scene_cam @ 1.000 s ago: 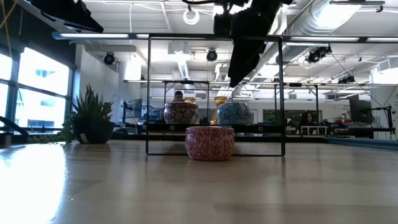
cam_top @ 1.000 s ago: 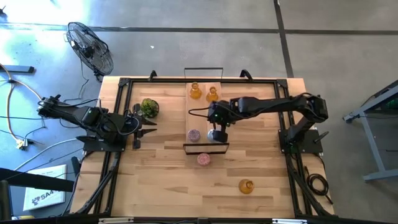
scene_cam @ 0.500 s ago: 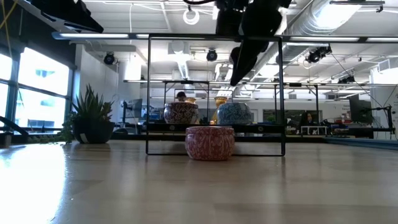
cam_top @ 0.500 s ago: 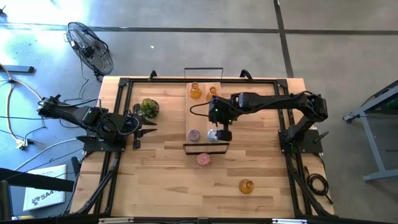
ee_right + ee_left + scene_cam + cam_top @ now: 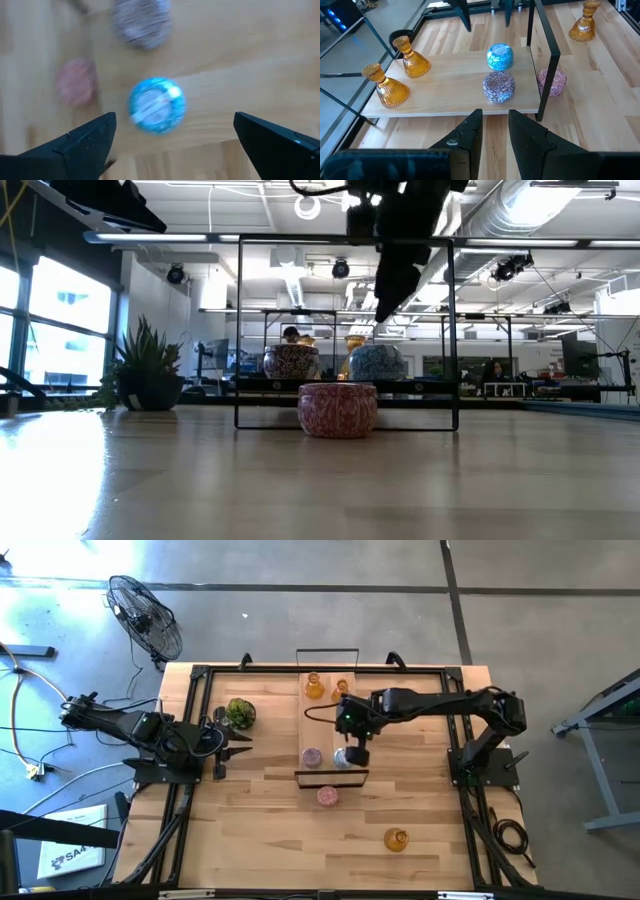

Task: Pick & Place candle stick holders
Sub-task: Put the blue scented candle on the shelf

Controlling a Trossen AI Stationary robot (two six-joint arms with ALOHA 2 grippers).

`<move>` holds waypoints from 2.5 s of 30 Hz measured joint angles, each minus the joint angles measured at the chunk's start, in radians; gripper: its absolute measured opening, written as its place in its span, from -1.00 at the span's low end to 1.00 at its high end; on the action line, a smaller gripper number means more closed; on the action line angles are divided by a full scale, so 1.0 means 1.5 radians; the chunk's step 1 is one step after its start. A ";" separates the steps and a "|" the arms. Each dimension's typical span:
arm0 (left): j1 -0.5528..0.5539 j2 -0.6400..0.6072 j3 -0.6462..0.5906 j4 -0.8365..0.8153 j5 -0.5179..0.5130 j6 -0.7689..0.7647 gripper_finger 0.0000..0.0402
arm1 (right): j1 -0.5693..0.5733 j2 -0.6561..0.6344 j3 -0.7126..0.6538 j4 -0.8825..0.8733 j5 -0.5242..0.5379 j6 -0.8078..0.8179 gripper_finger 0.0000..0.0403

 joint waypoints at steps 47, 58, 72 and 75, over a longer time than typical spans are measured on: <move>0.000 0.000 0.000 0.000 0.000 0.000 -0.54 | 0.051 0.053 -0.001 0.007 0.012 0.846 0.98; 0.000 0.000 0.000 0.000 0.000 0.000 -0.54 | 0.050 0.091 -0.001 -0.006 0.007 0.889 0.98; 0.000 0.000 0.000 0.000 0.000 0.000 -0.54 | 0.049 0.119 0.000 0.001 0.016 0.933 0.98; 0.000 0.000 0.000 0.000 0.000 0.000 -0.54 | 0.049 0.124 0.000 -0.001 0.019 0.941 0.98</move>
